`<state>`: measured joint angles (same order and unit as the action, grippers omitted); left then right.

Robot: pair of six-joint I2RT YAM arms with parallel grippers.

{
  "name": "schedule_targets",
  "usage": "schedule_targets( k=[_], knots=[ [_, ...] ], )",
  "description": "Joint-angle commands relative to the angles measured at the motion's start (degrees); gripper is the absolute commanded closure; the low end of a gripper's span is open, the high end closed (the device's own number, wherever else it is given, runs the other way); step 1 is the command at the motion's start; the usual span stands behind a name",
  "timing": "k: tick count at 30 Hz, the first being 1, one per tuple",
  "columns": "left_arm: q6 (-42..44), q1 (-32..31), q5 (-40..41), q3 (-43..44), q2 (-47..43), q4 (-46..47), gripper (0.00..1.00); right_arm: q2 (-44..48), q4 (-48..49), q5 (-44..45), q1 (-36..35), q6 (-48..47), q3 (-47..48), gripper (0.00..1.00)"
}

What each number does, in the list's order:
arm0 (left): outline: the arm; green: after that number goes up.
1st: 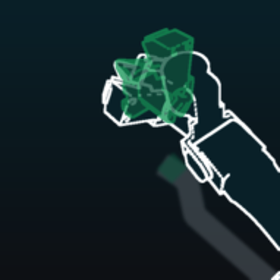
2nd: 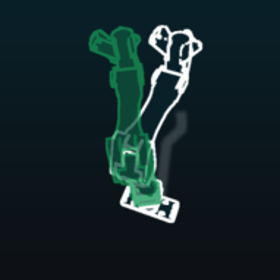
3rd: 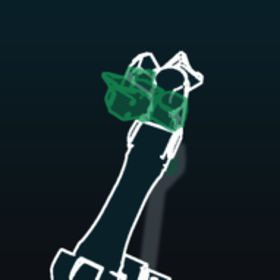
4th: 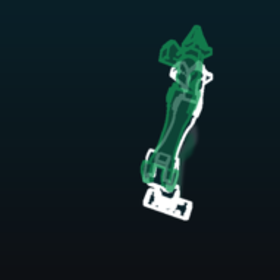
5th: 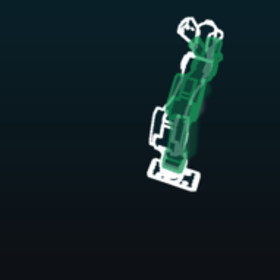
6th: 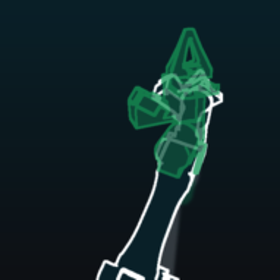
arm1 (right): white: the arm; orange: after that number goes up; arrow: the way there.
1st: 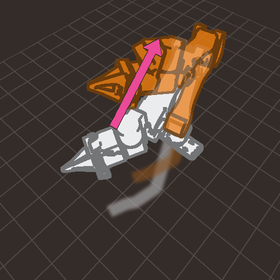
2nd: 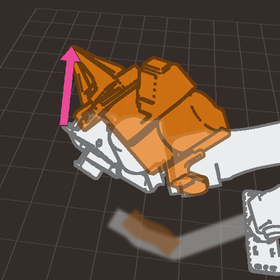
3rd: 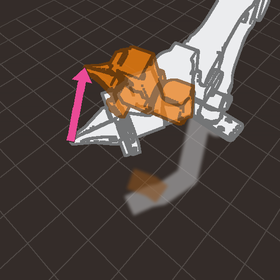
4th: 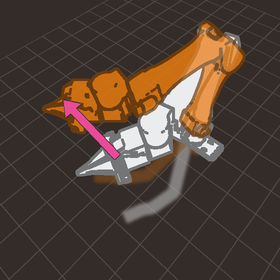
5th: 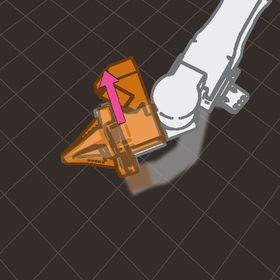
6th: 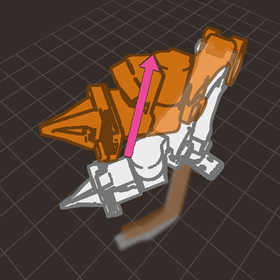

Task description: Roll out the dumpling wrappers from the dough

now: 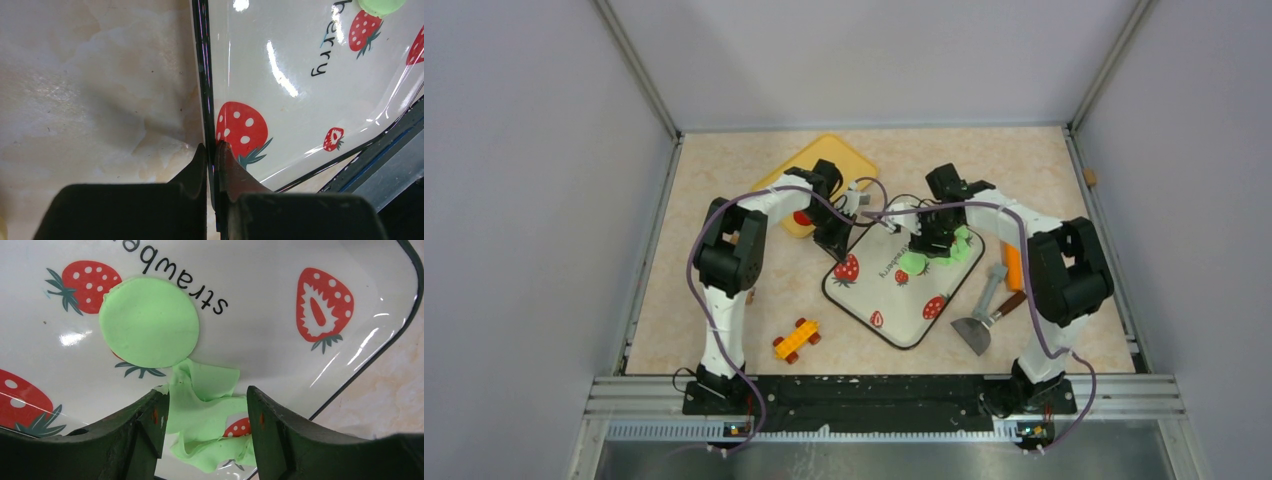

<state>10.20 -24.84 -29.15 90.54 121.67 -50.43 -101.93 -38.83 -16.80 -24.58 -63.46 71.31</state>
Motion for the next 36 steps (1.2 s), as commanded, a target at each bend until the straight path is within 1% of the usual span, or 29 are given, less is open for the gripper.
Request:
schedule_targets(
  k=[1,4,8,16,23,30,36],
  knots=[
    [2.11,-0.11,1.03,1.64,0.74,-0.54,1.0,-1.75,-1.39,-2.22,-0.12,-2.47,1.49,0.4],
    [2.14,0.06,1.19,1.81,0.76,-0.63,1.0,-2.09,-1.62,-2.45,-0.12,-3.06,1.08,0.4],
    [2.19,0.19,1.43,2.18,0.85,-0.68,1.0,-2.26,0.5,-1.95,-0.29,-2.46,-0.66,0.4],
    [2.41,0.2,1.33,2.13,0.68,-1.03,1.0,-1.44,9.55,0.23,-0.71,1.83,-4.3,0.4],
    [3.14,0.23,1.04,2.05,0.58,-1.4,1.0,-0.44,17.22,7.11,-1.18,5.09,-7.09,0.4],
    [3.85,0.37,0.55,1.94,0.68,-1.77,1.0,-0.06,17.15,9.62,0.59,5.46,-6.72,0.41],
    [3.78,0.32,0.41,1.92,0.79,-1.77,1.0,0.7,15.96,9.41,1.67,5.98,-5.39,0.41]
  ],
)
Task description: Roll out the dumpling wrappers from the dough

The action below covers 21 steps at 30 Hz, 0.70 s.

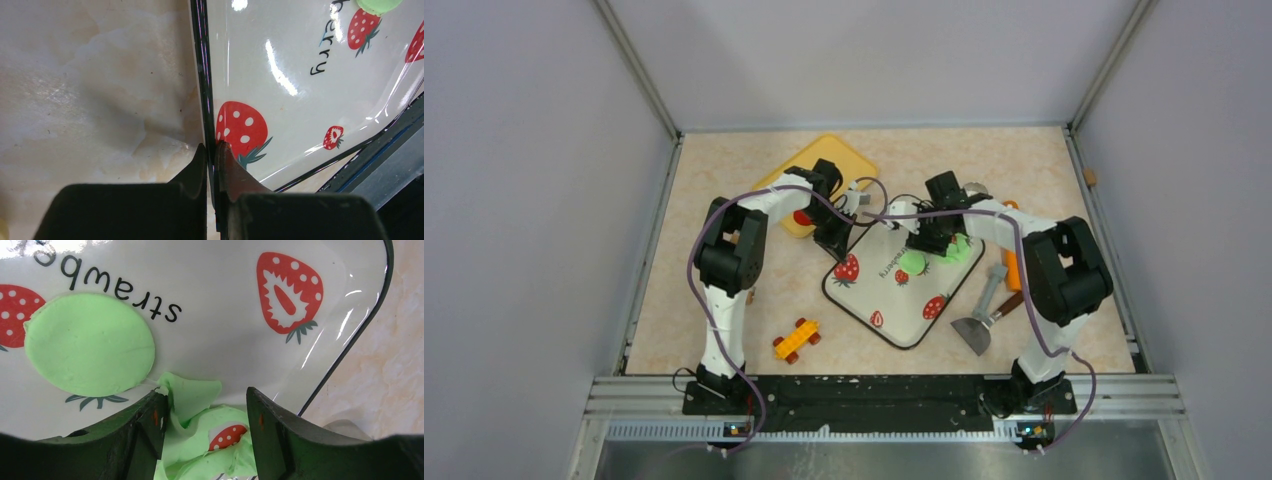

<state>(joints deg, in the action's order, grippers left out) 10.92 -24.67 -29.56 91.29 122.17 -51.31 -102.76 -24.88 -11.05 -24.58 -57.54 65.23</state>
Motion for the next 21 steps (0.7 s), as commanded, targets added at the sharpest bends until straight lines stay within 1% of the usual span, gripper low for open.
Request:
schedule_targets(
  k=[1,9,14,21],
  knots=[
    [2.95,0.12,0.89,1.18,0.32,-0.94,1.0,1.92,1.43,3.4,1.71,0.44,1.18,0.41],
    [3.0,0.19,1.35,0.93,0.23,-0.91,1.0,7.5,-5.68,-1.83,2.29,4.68,5.25,0.41],
    [2.82,0.25,1.27,1.09,0.85,-1.17,1.0,9.79,-9.64,-3.75,4.34,6.59,7.46,0.41],
    [2.18,0.23,0.84,1.26,0.92,-0.69,1.0,8.81,-18.97,-13.69,7.06,10.38,12.11,0.4]
  ],
)
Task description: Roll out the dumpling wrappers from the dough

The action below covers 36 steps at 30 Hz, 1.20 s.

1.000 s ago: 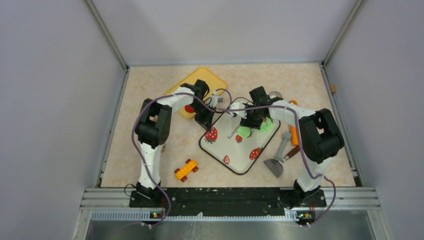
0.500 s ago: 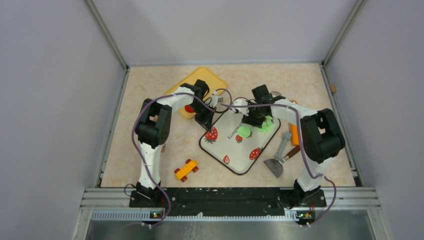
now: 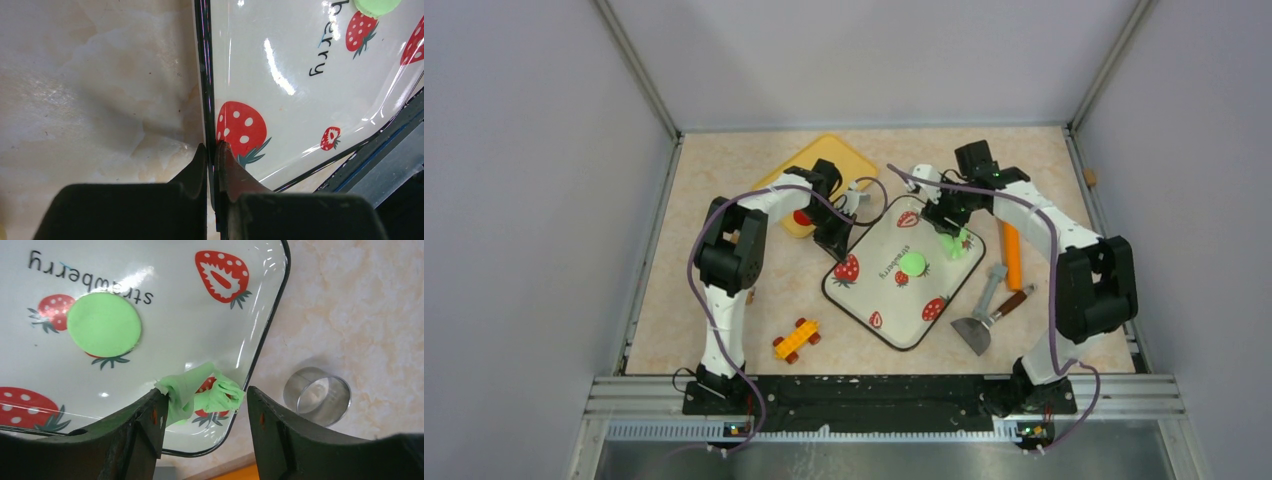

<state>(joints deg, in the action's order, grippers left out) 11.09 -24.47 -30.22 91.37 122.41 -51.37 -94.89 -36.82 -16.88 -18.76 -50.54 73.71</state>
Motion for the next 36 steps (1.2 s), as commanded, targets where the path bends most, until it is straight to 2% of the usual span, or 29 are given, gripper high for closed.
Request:
schedule_targets(
  k=[1,9,14,21,26,30,36],
  knots=[
    [1.96,0.08,1.41,1.27,0.72,-0.62,1.0,0.4,-8.44,-8.96,1.49,3.85,4.26,0.4],
    [2.02,0.04,1.42,1.41,0.54,-0.83,1.0,-3.37,-15.97,-18.58,6.79,7.36,9.87,0.39],
    [2.05,0.05,1.35,1.45,0.51,-0.83,1.0,-4.09,-16.47,-19.79,8.26,8.92,12.52,0.38],
    [2.22,0.09,0.97,1.31,0.09,-0.99,1.0,-5.98,-24.26,-18.04,8.46,0.51,19.48,0.38],
    [2.12,0.06,0.69,1.53,0.36,-0.93,1.0,-8.91,-27.61,-20.71,8.44,3.36,26.23,0.38],
    [2.0,0.04,0.52,1.79,0.44,-0.96,1.0,-9.56,-25.13,-22.22,8.34,5.98,26.6,0.38],
    [2.09,0.06,0.47,1.97,0.46,-1.31,1.0,-11.16,-15.44,-20.83,7.07,11.02,24.76,0.38]
  ],
)
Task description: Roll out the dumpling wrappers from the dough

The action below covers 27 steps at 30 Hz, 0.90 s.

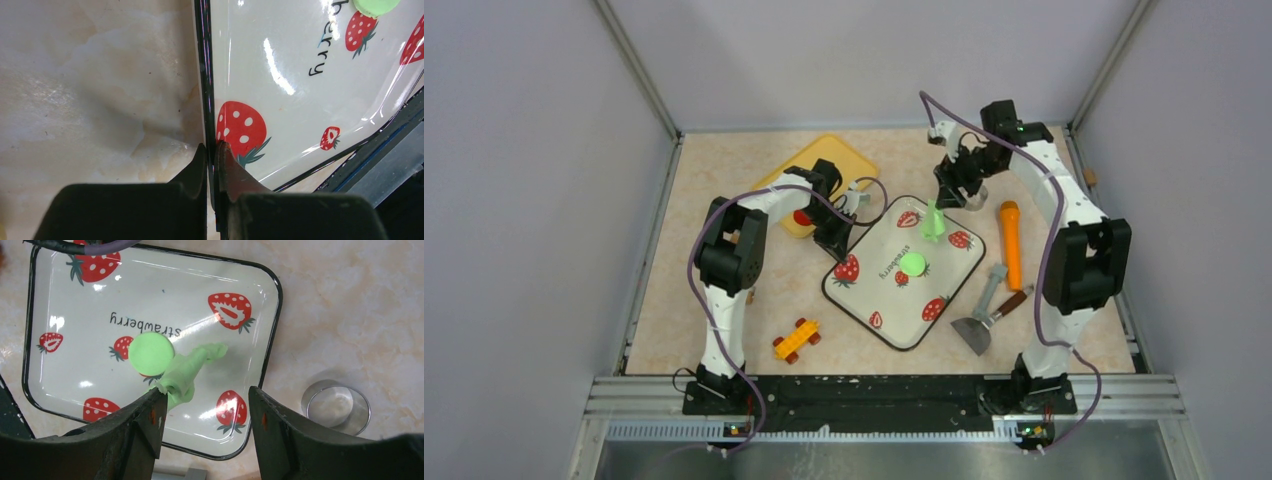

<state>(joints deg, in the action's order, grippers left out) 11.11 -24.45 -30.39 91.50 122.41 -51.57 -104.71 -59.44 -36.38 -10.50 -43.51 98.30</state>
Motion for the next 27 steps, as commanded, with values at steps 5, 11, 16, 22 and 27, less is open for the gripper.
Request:
schedule_targets(
  k=[5,11,16,22,27],
  knots=[
    [2.49,0.15,0.79,1.81,0.35,-1.66,1.0,-5.06,6.32,-0.41,-3.13,4.17,3.57,0.38],
    [2.42,0.67,0.22,2.49,0.62,-1.89,1.0,-6.42,3.59,-0.89,-4.04,3.57,6.96,0.38],
    [2.03,0.91,-0.34,3.08,1.02,-1.8,1.0,-7.94,1.97,-1.29,-4.37,4.82,11.48,0.38],
    [1.98,1.07,-0.5,3.26,1.06,-1.91,1.0,-9.24,1.0,-1.35,-5.46,5.51,14.48,0.38],
    [1.57,1.54,-1.04,3.2,1.06,-1.83,1.0,-9.52,2.4,-1.35,-5.78,6.33,12.52,0.38]
  ],
)
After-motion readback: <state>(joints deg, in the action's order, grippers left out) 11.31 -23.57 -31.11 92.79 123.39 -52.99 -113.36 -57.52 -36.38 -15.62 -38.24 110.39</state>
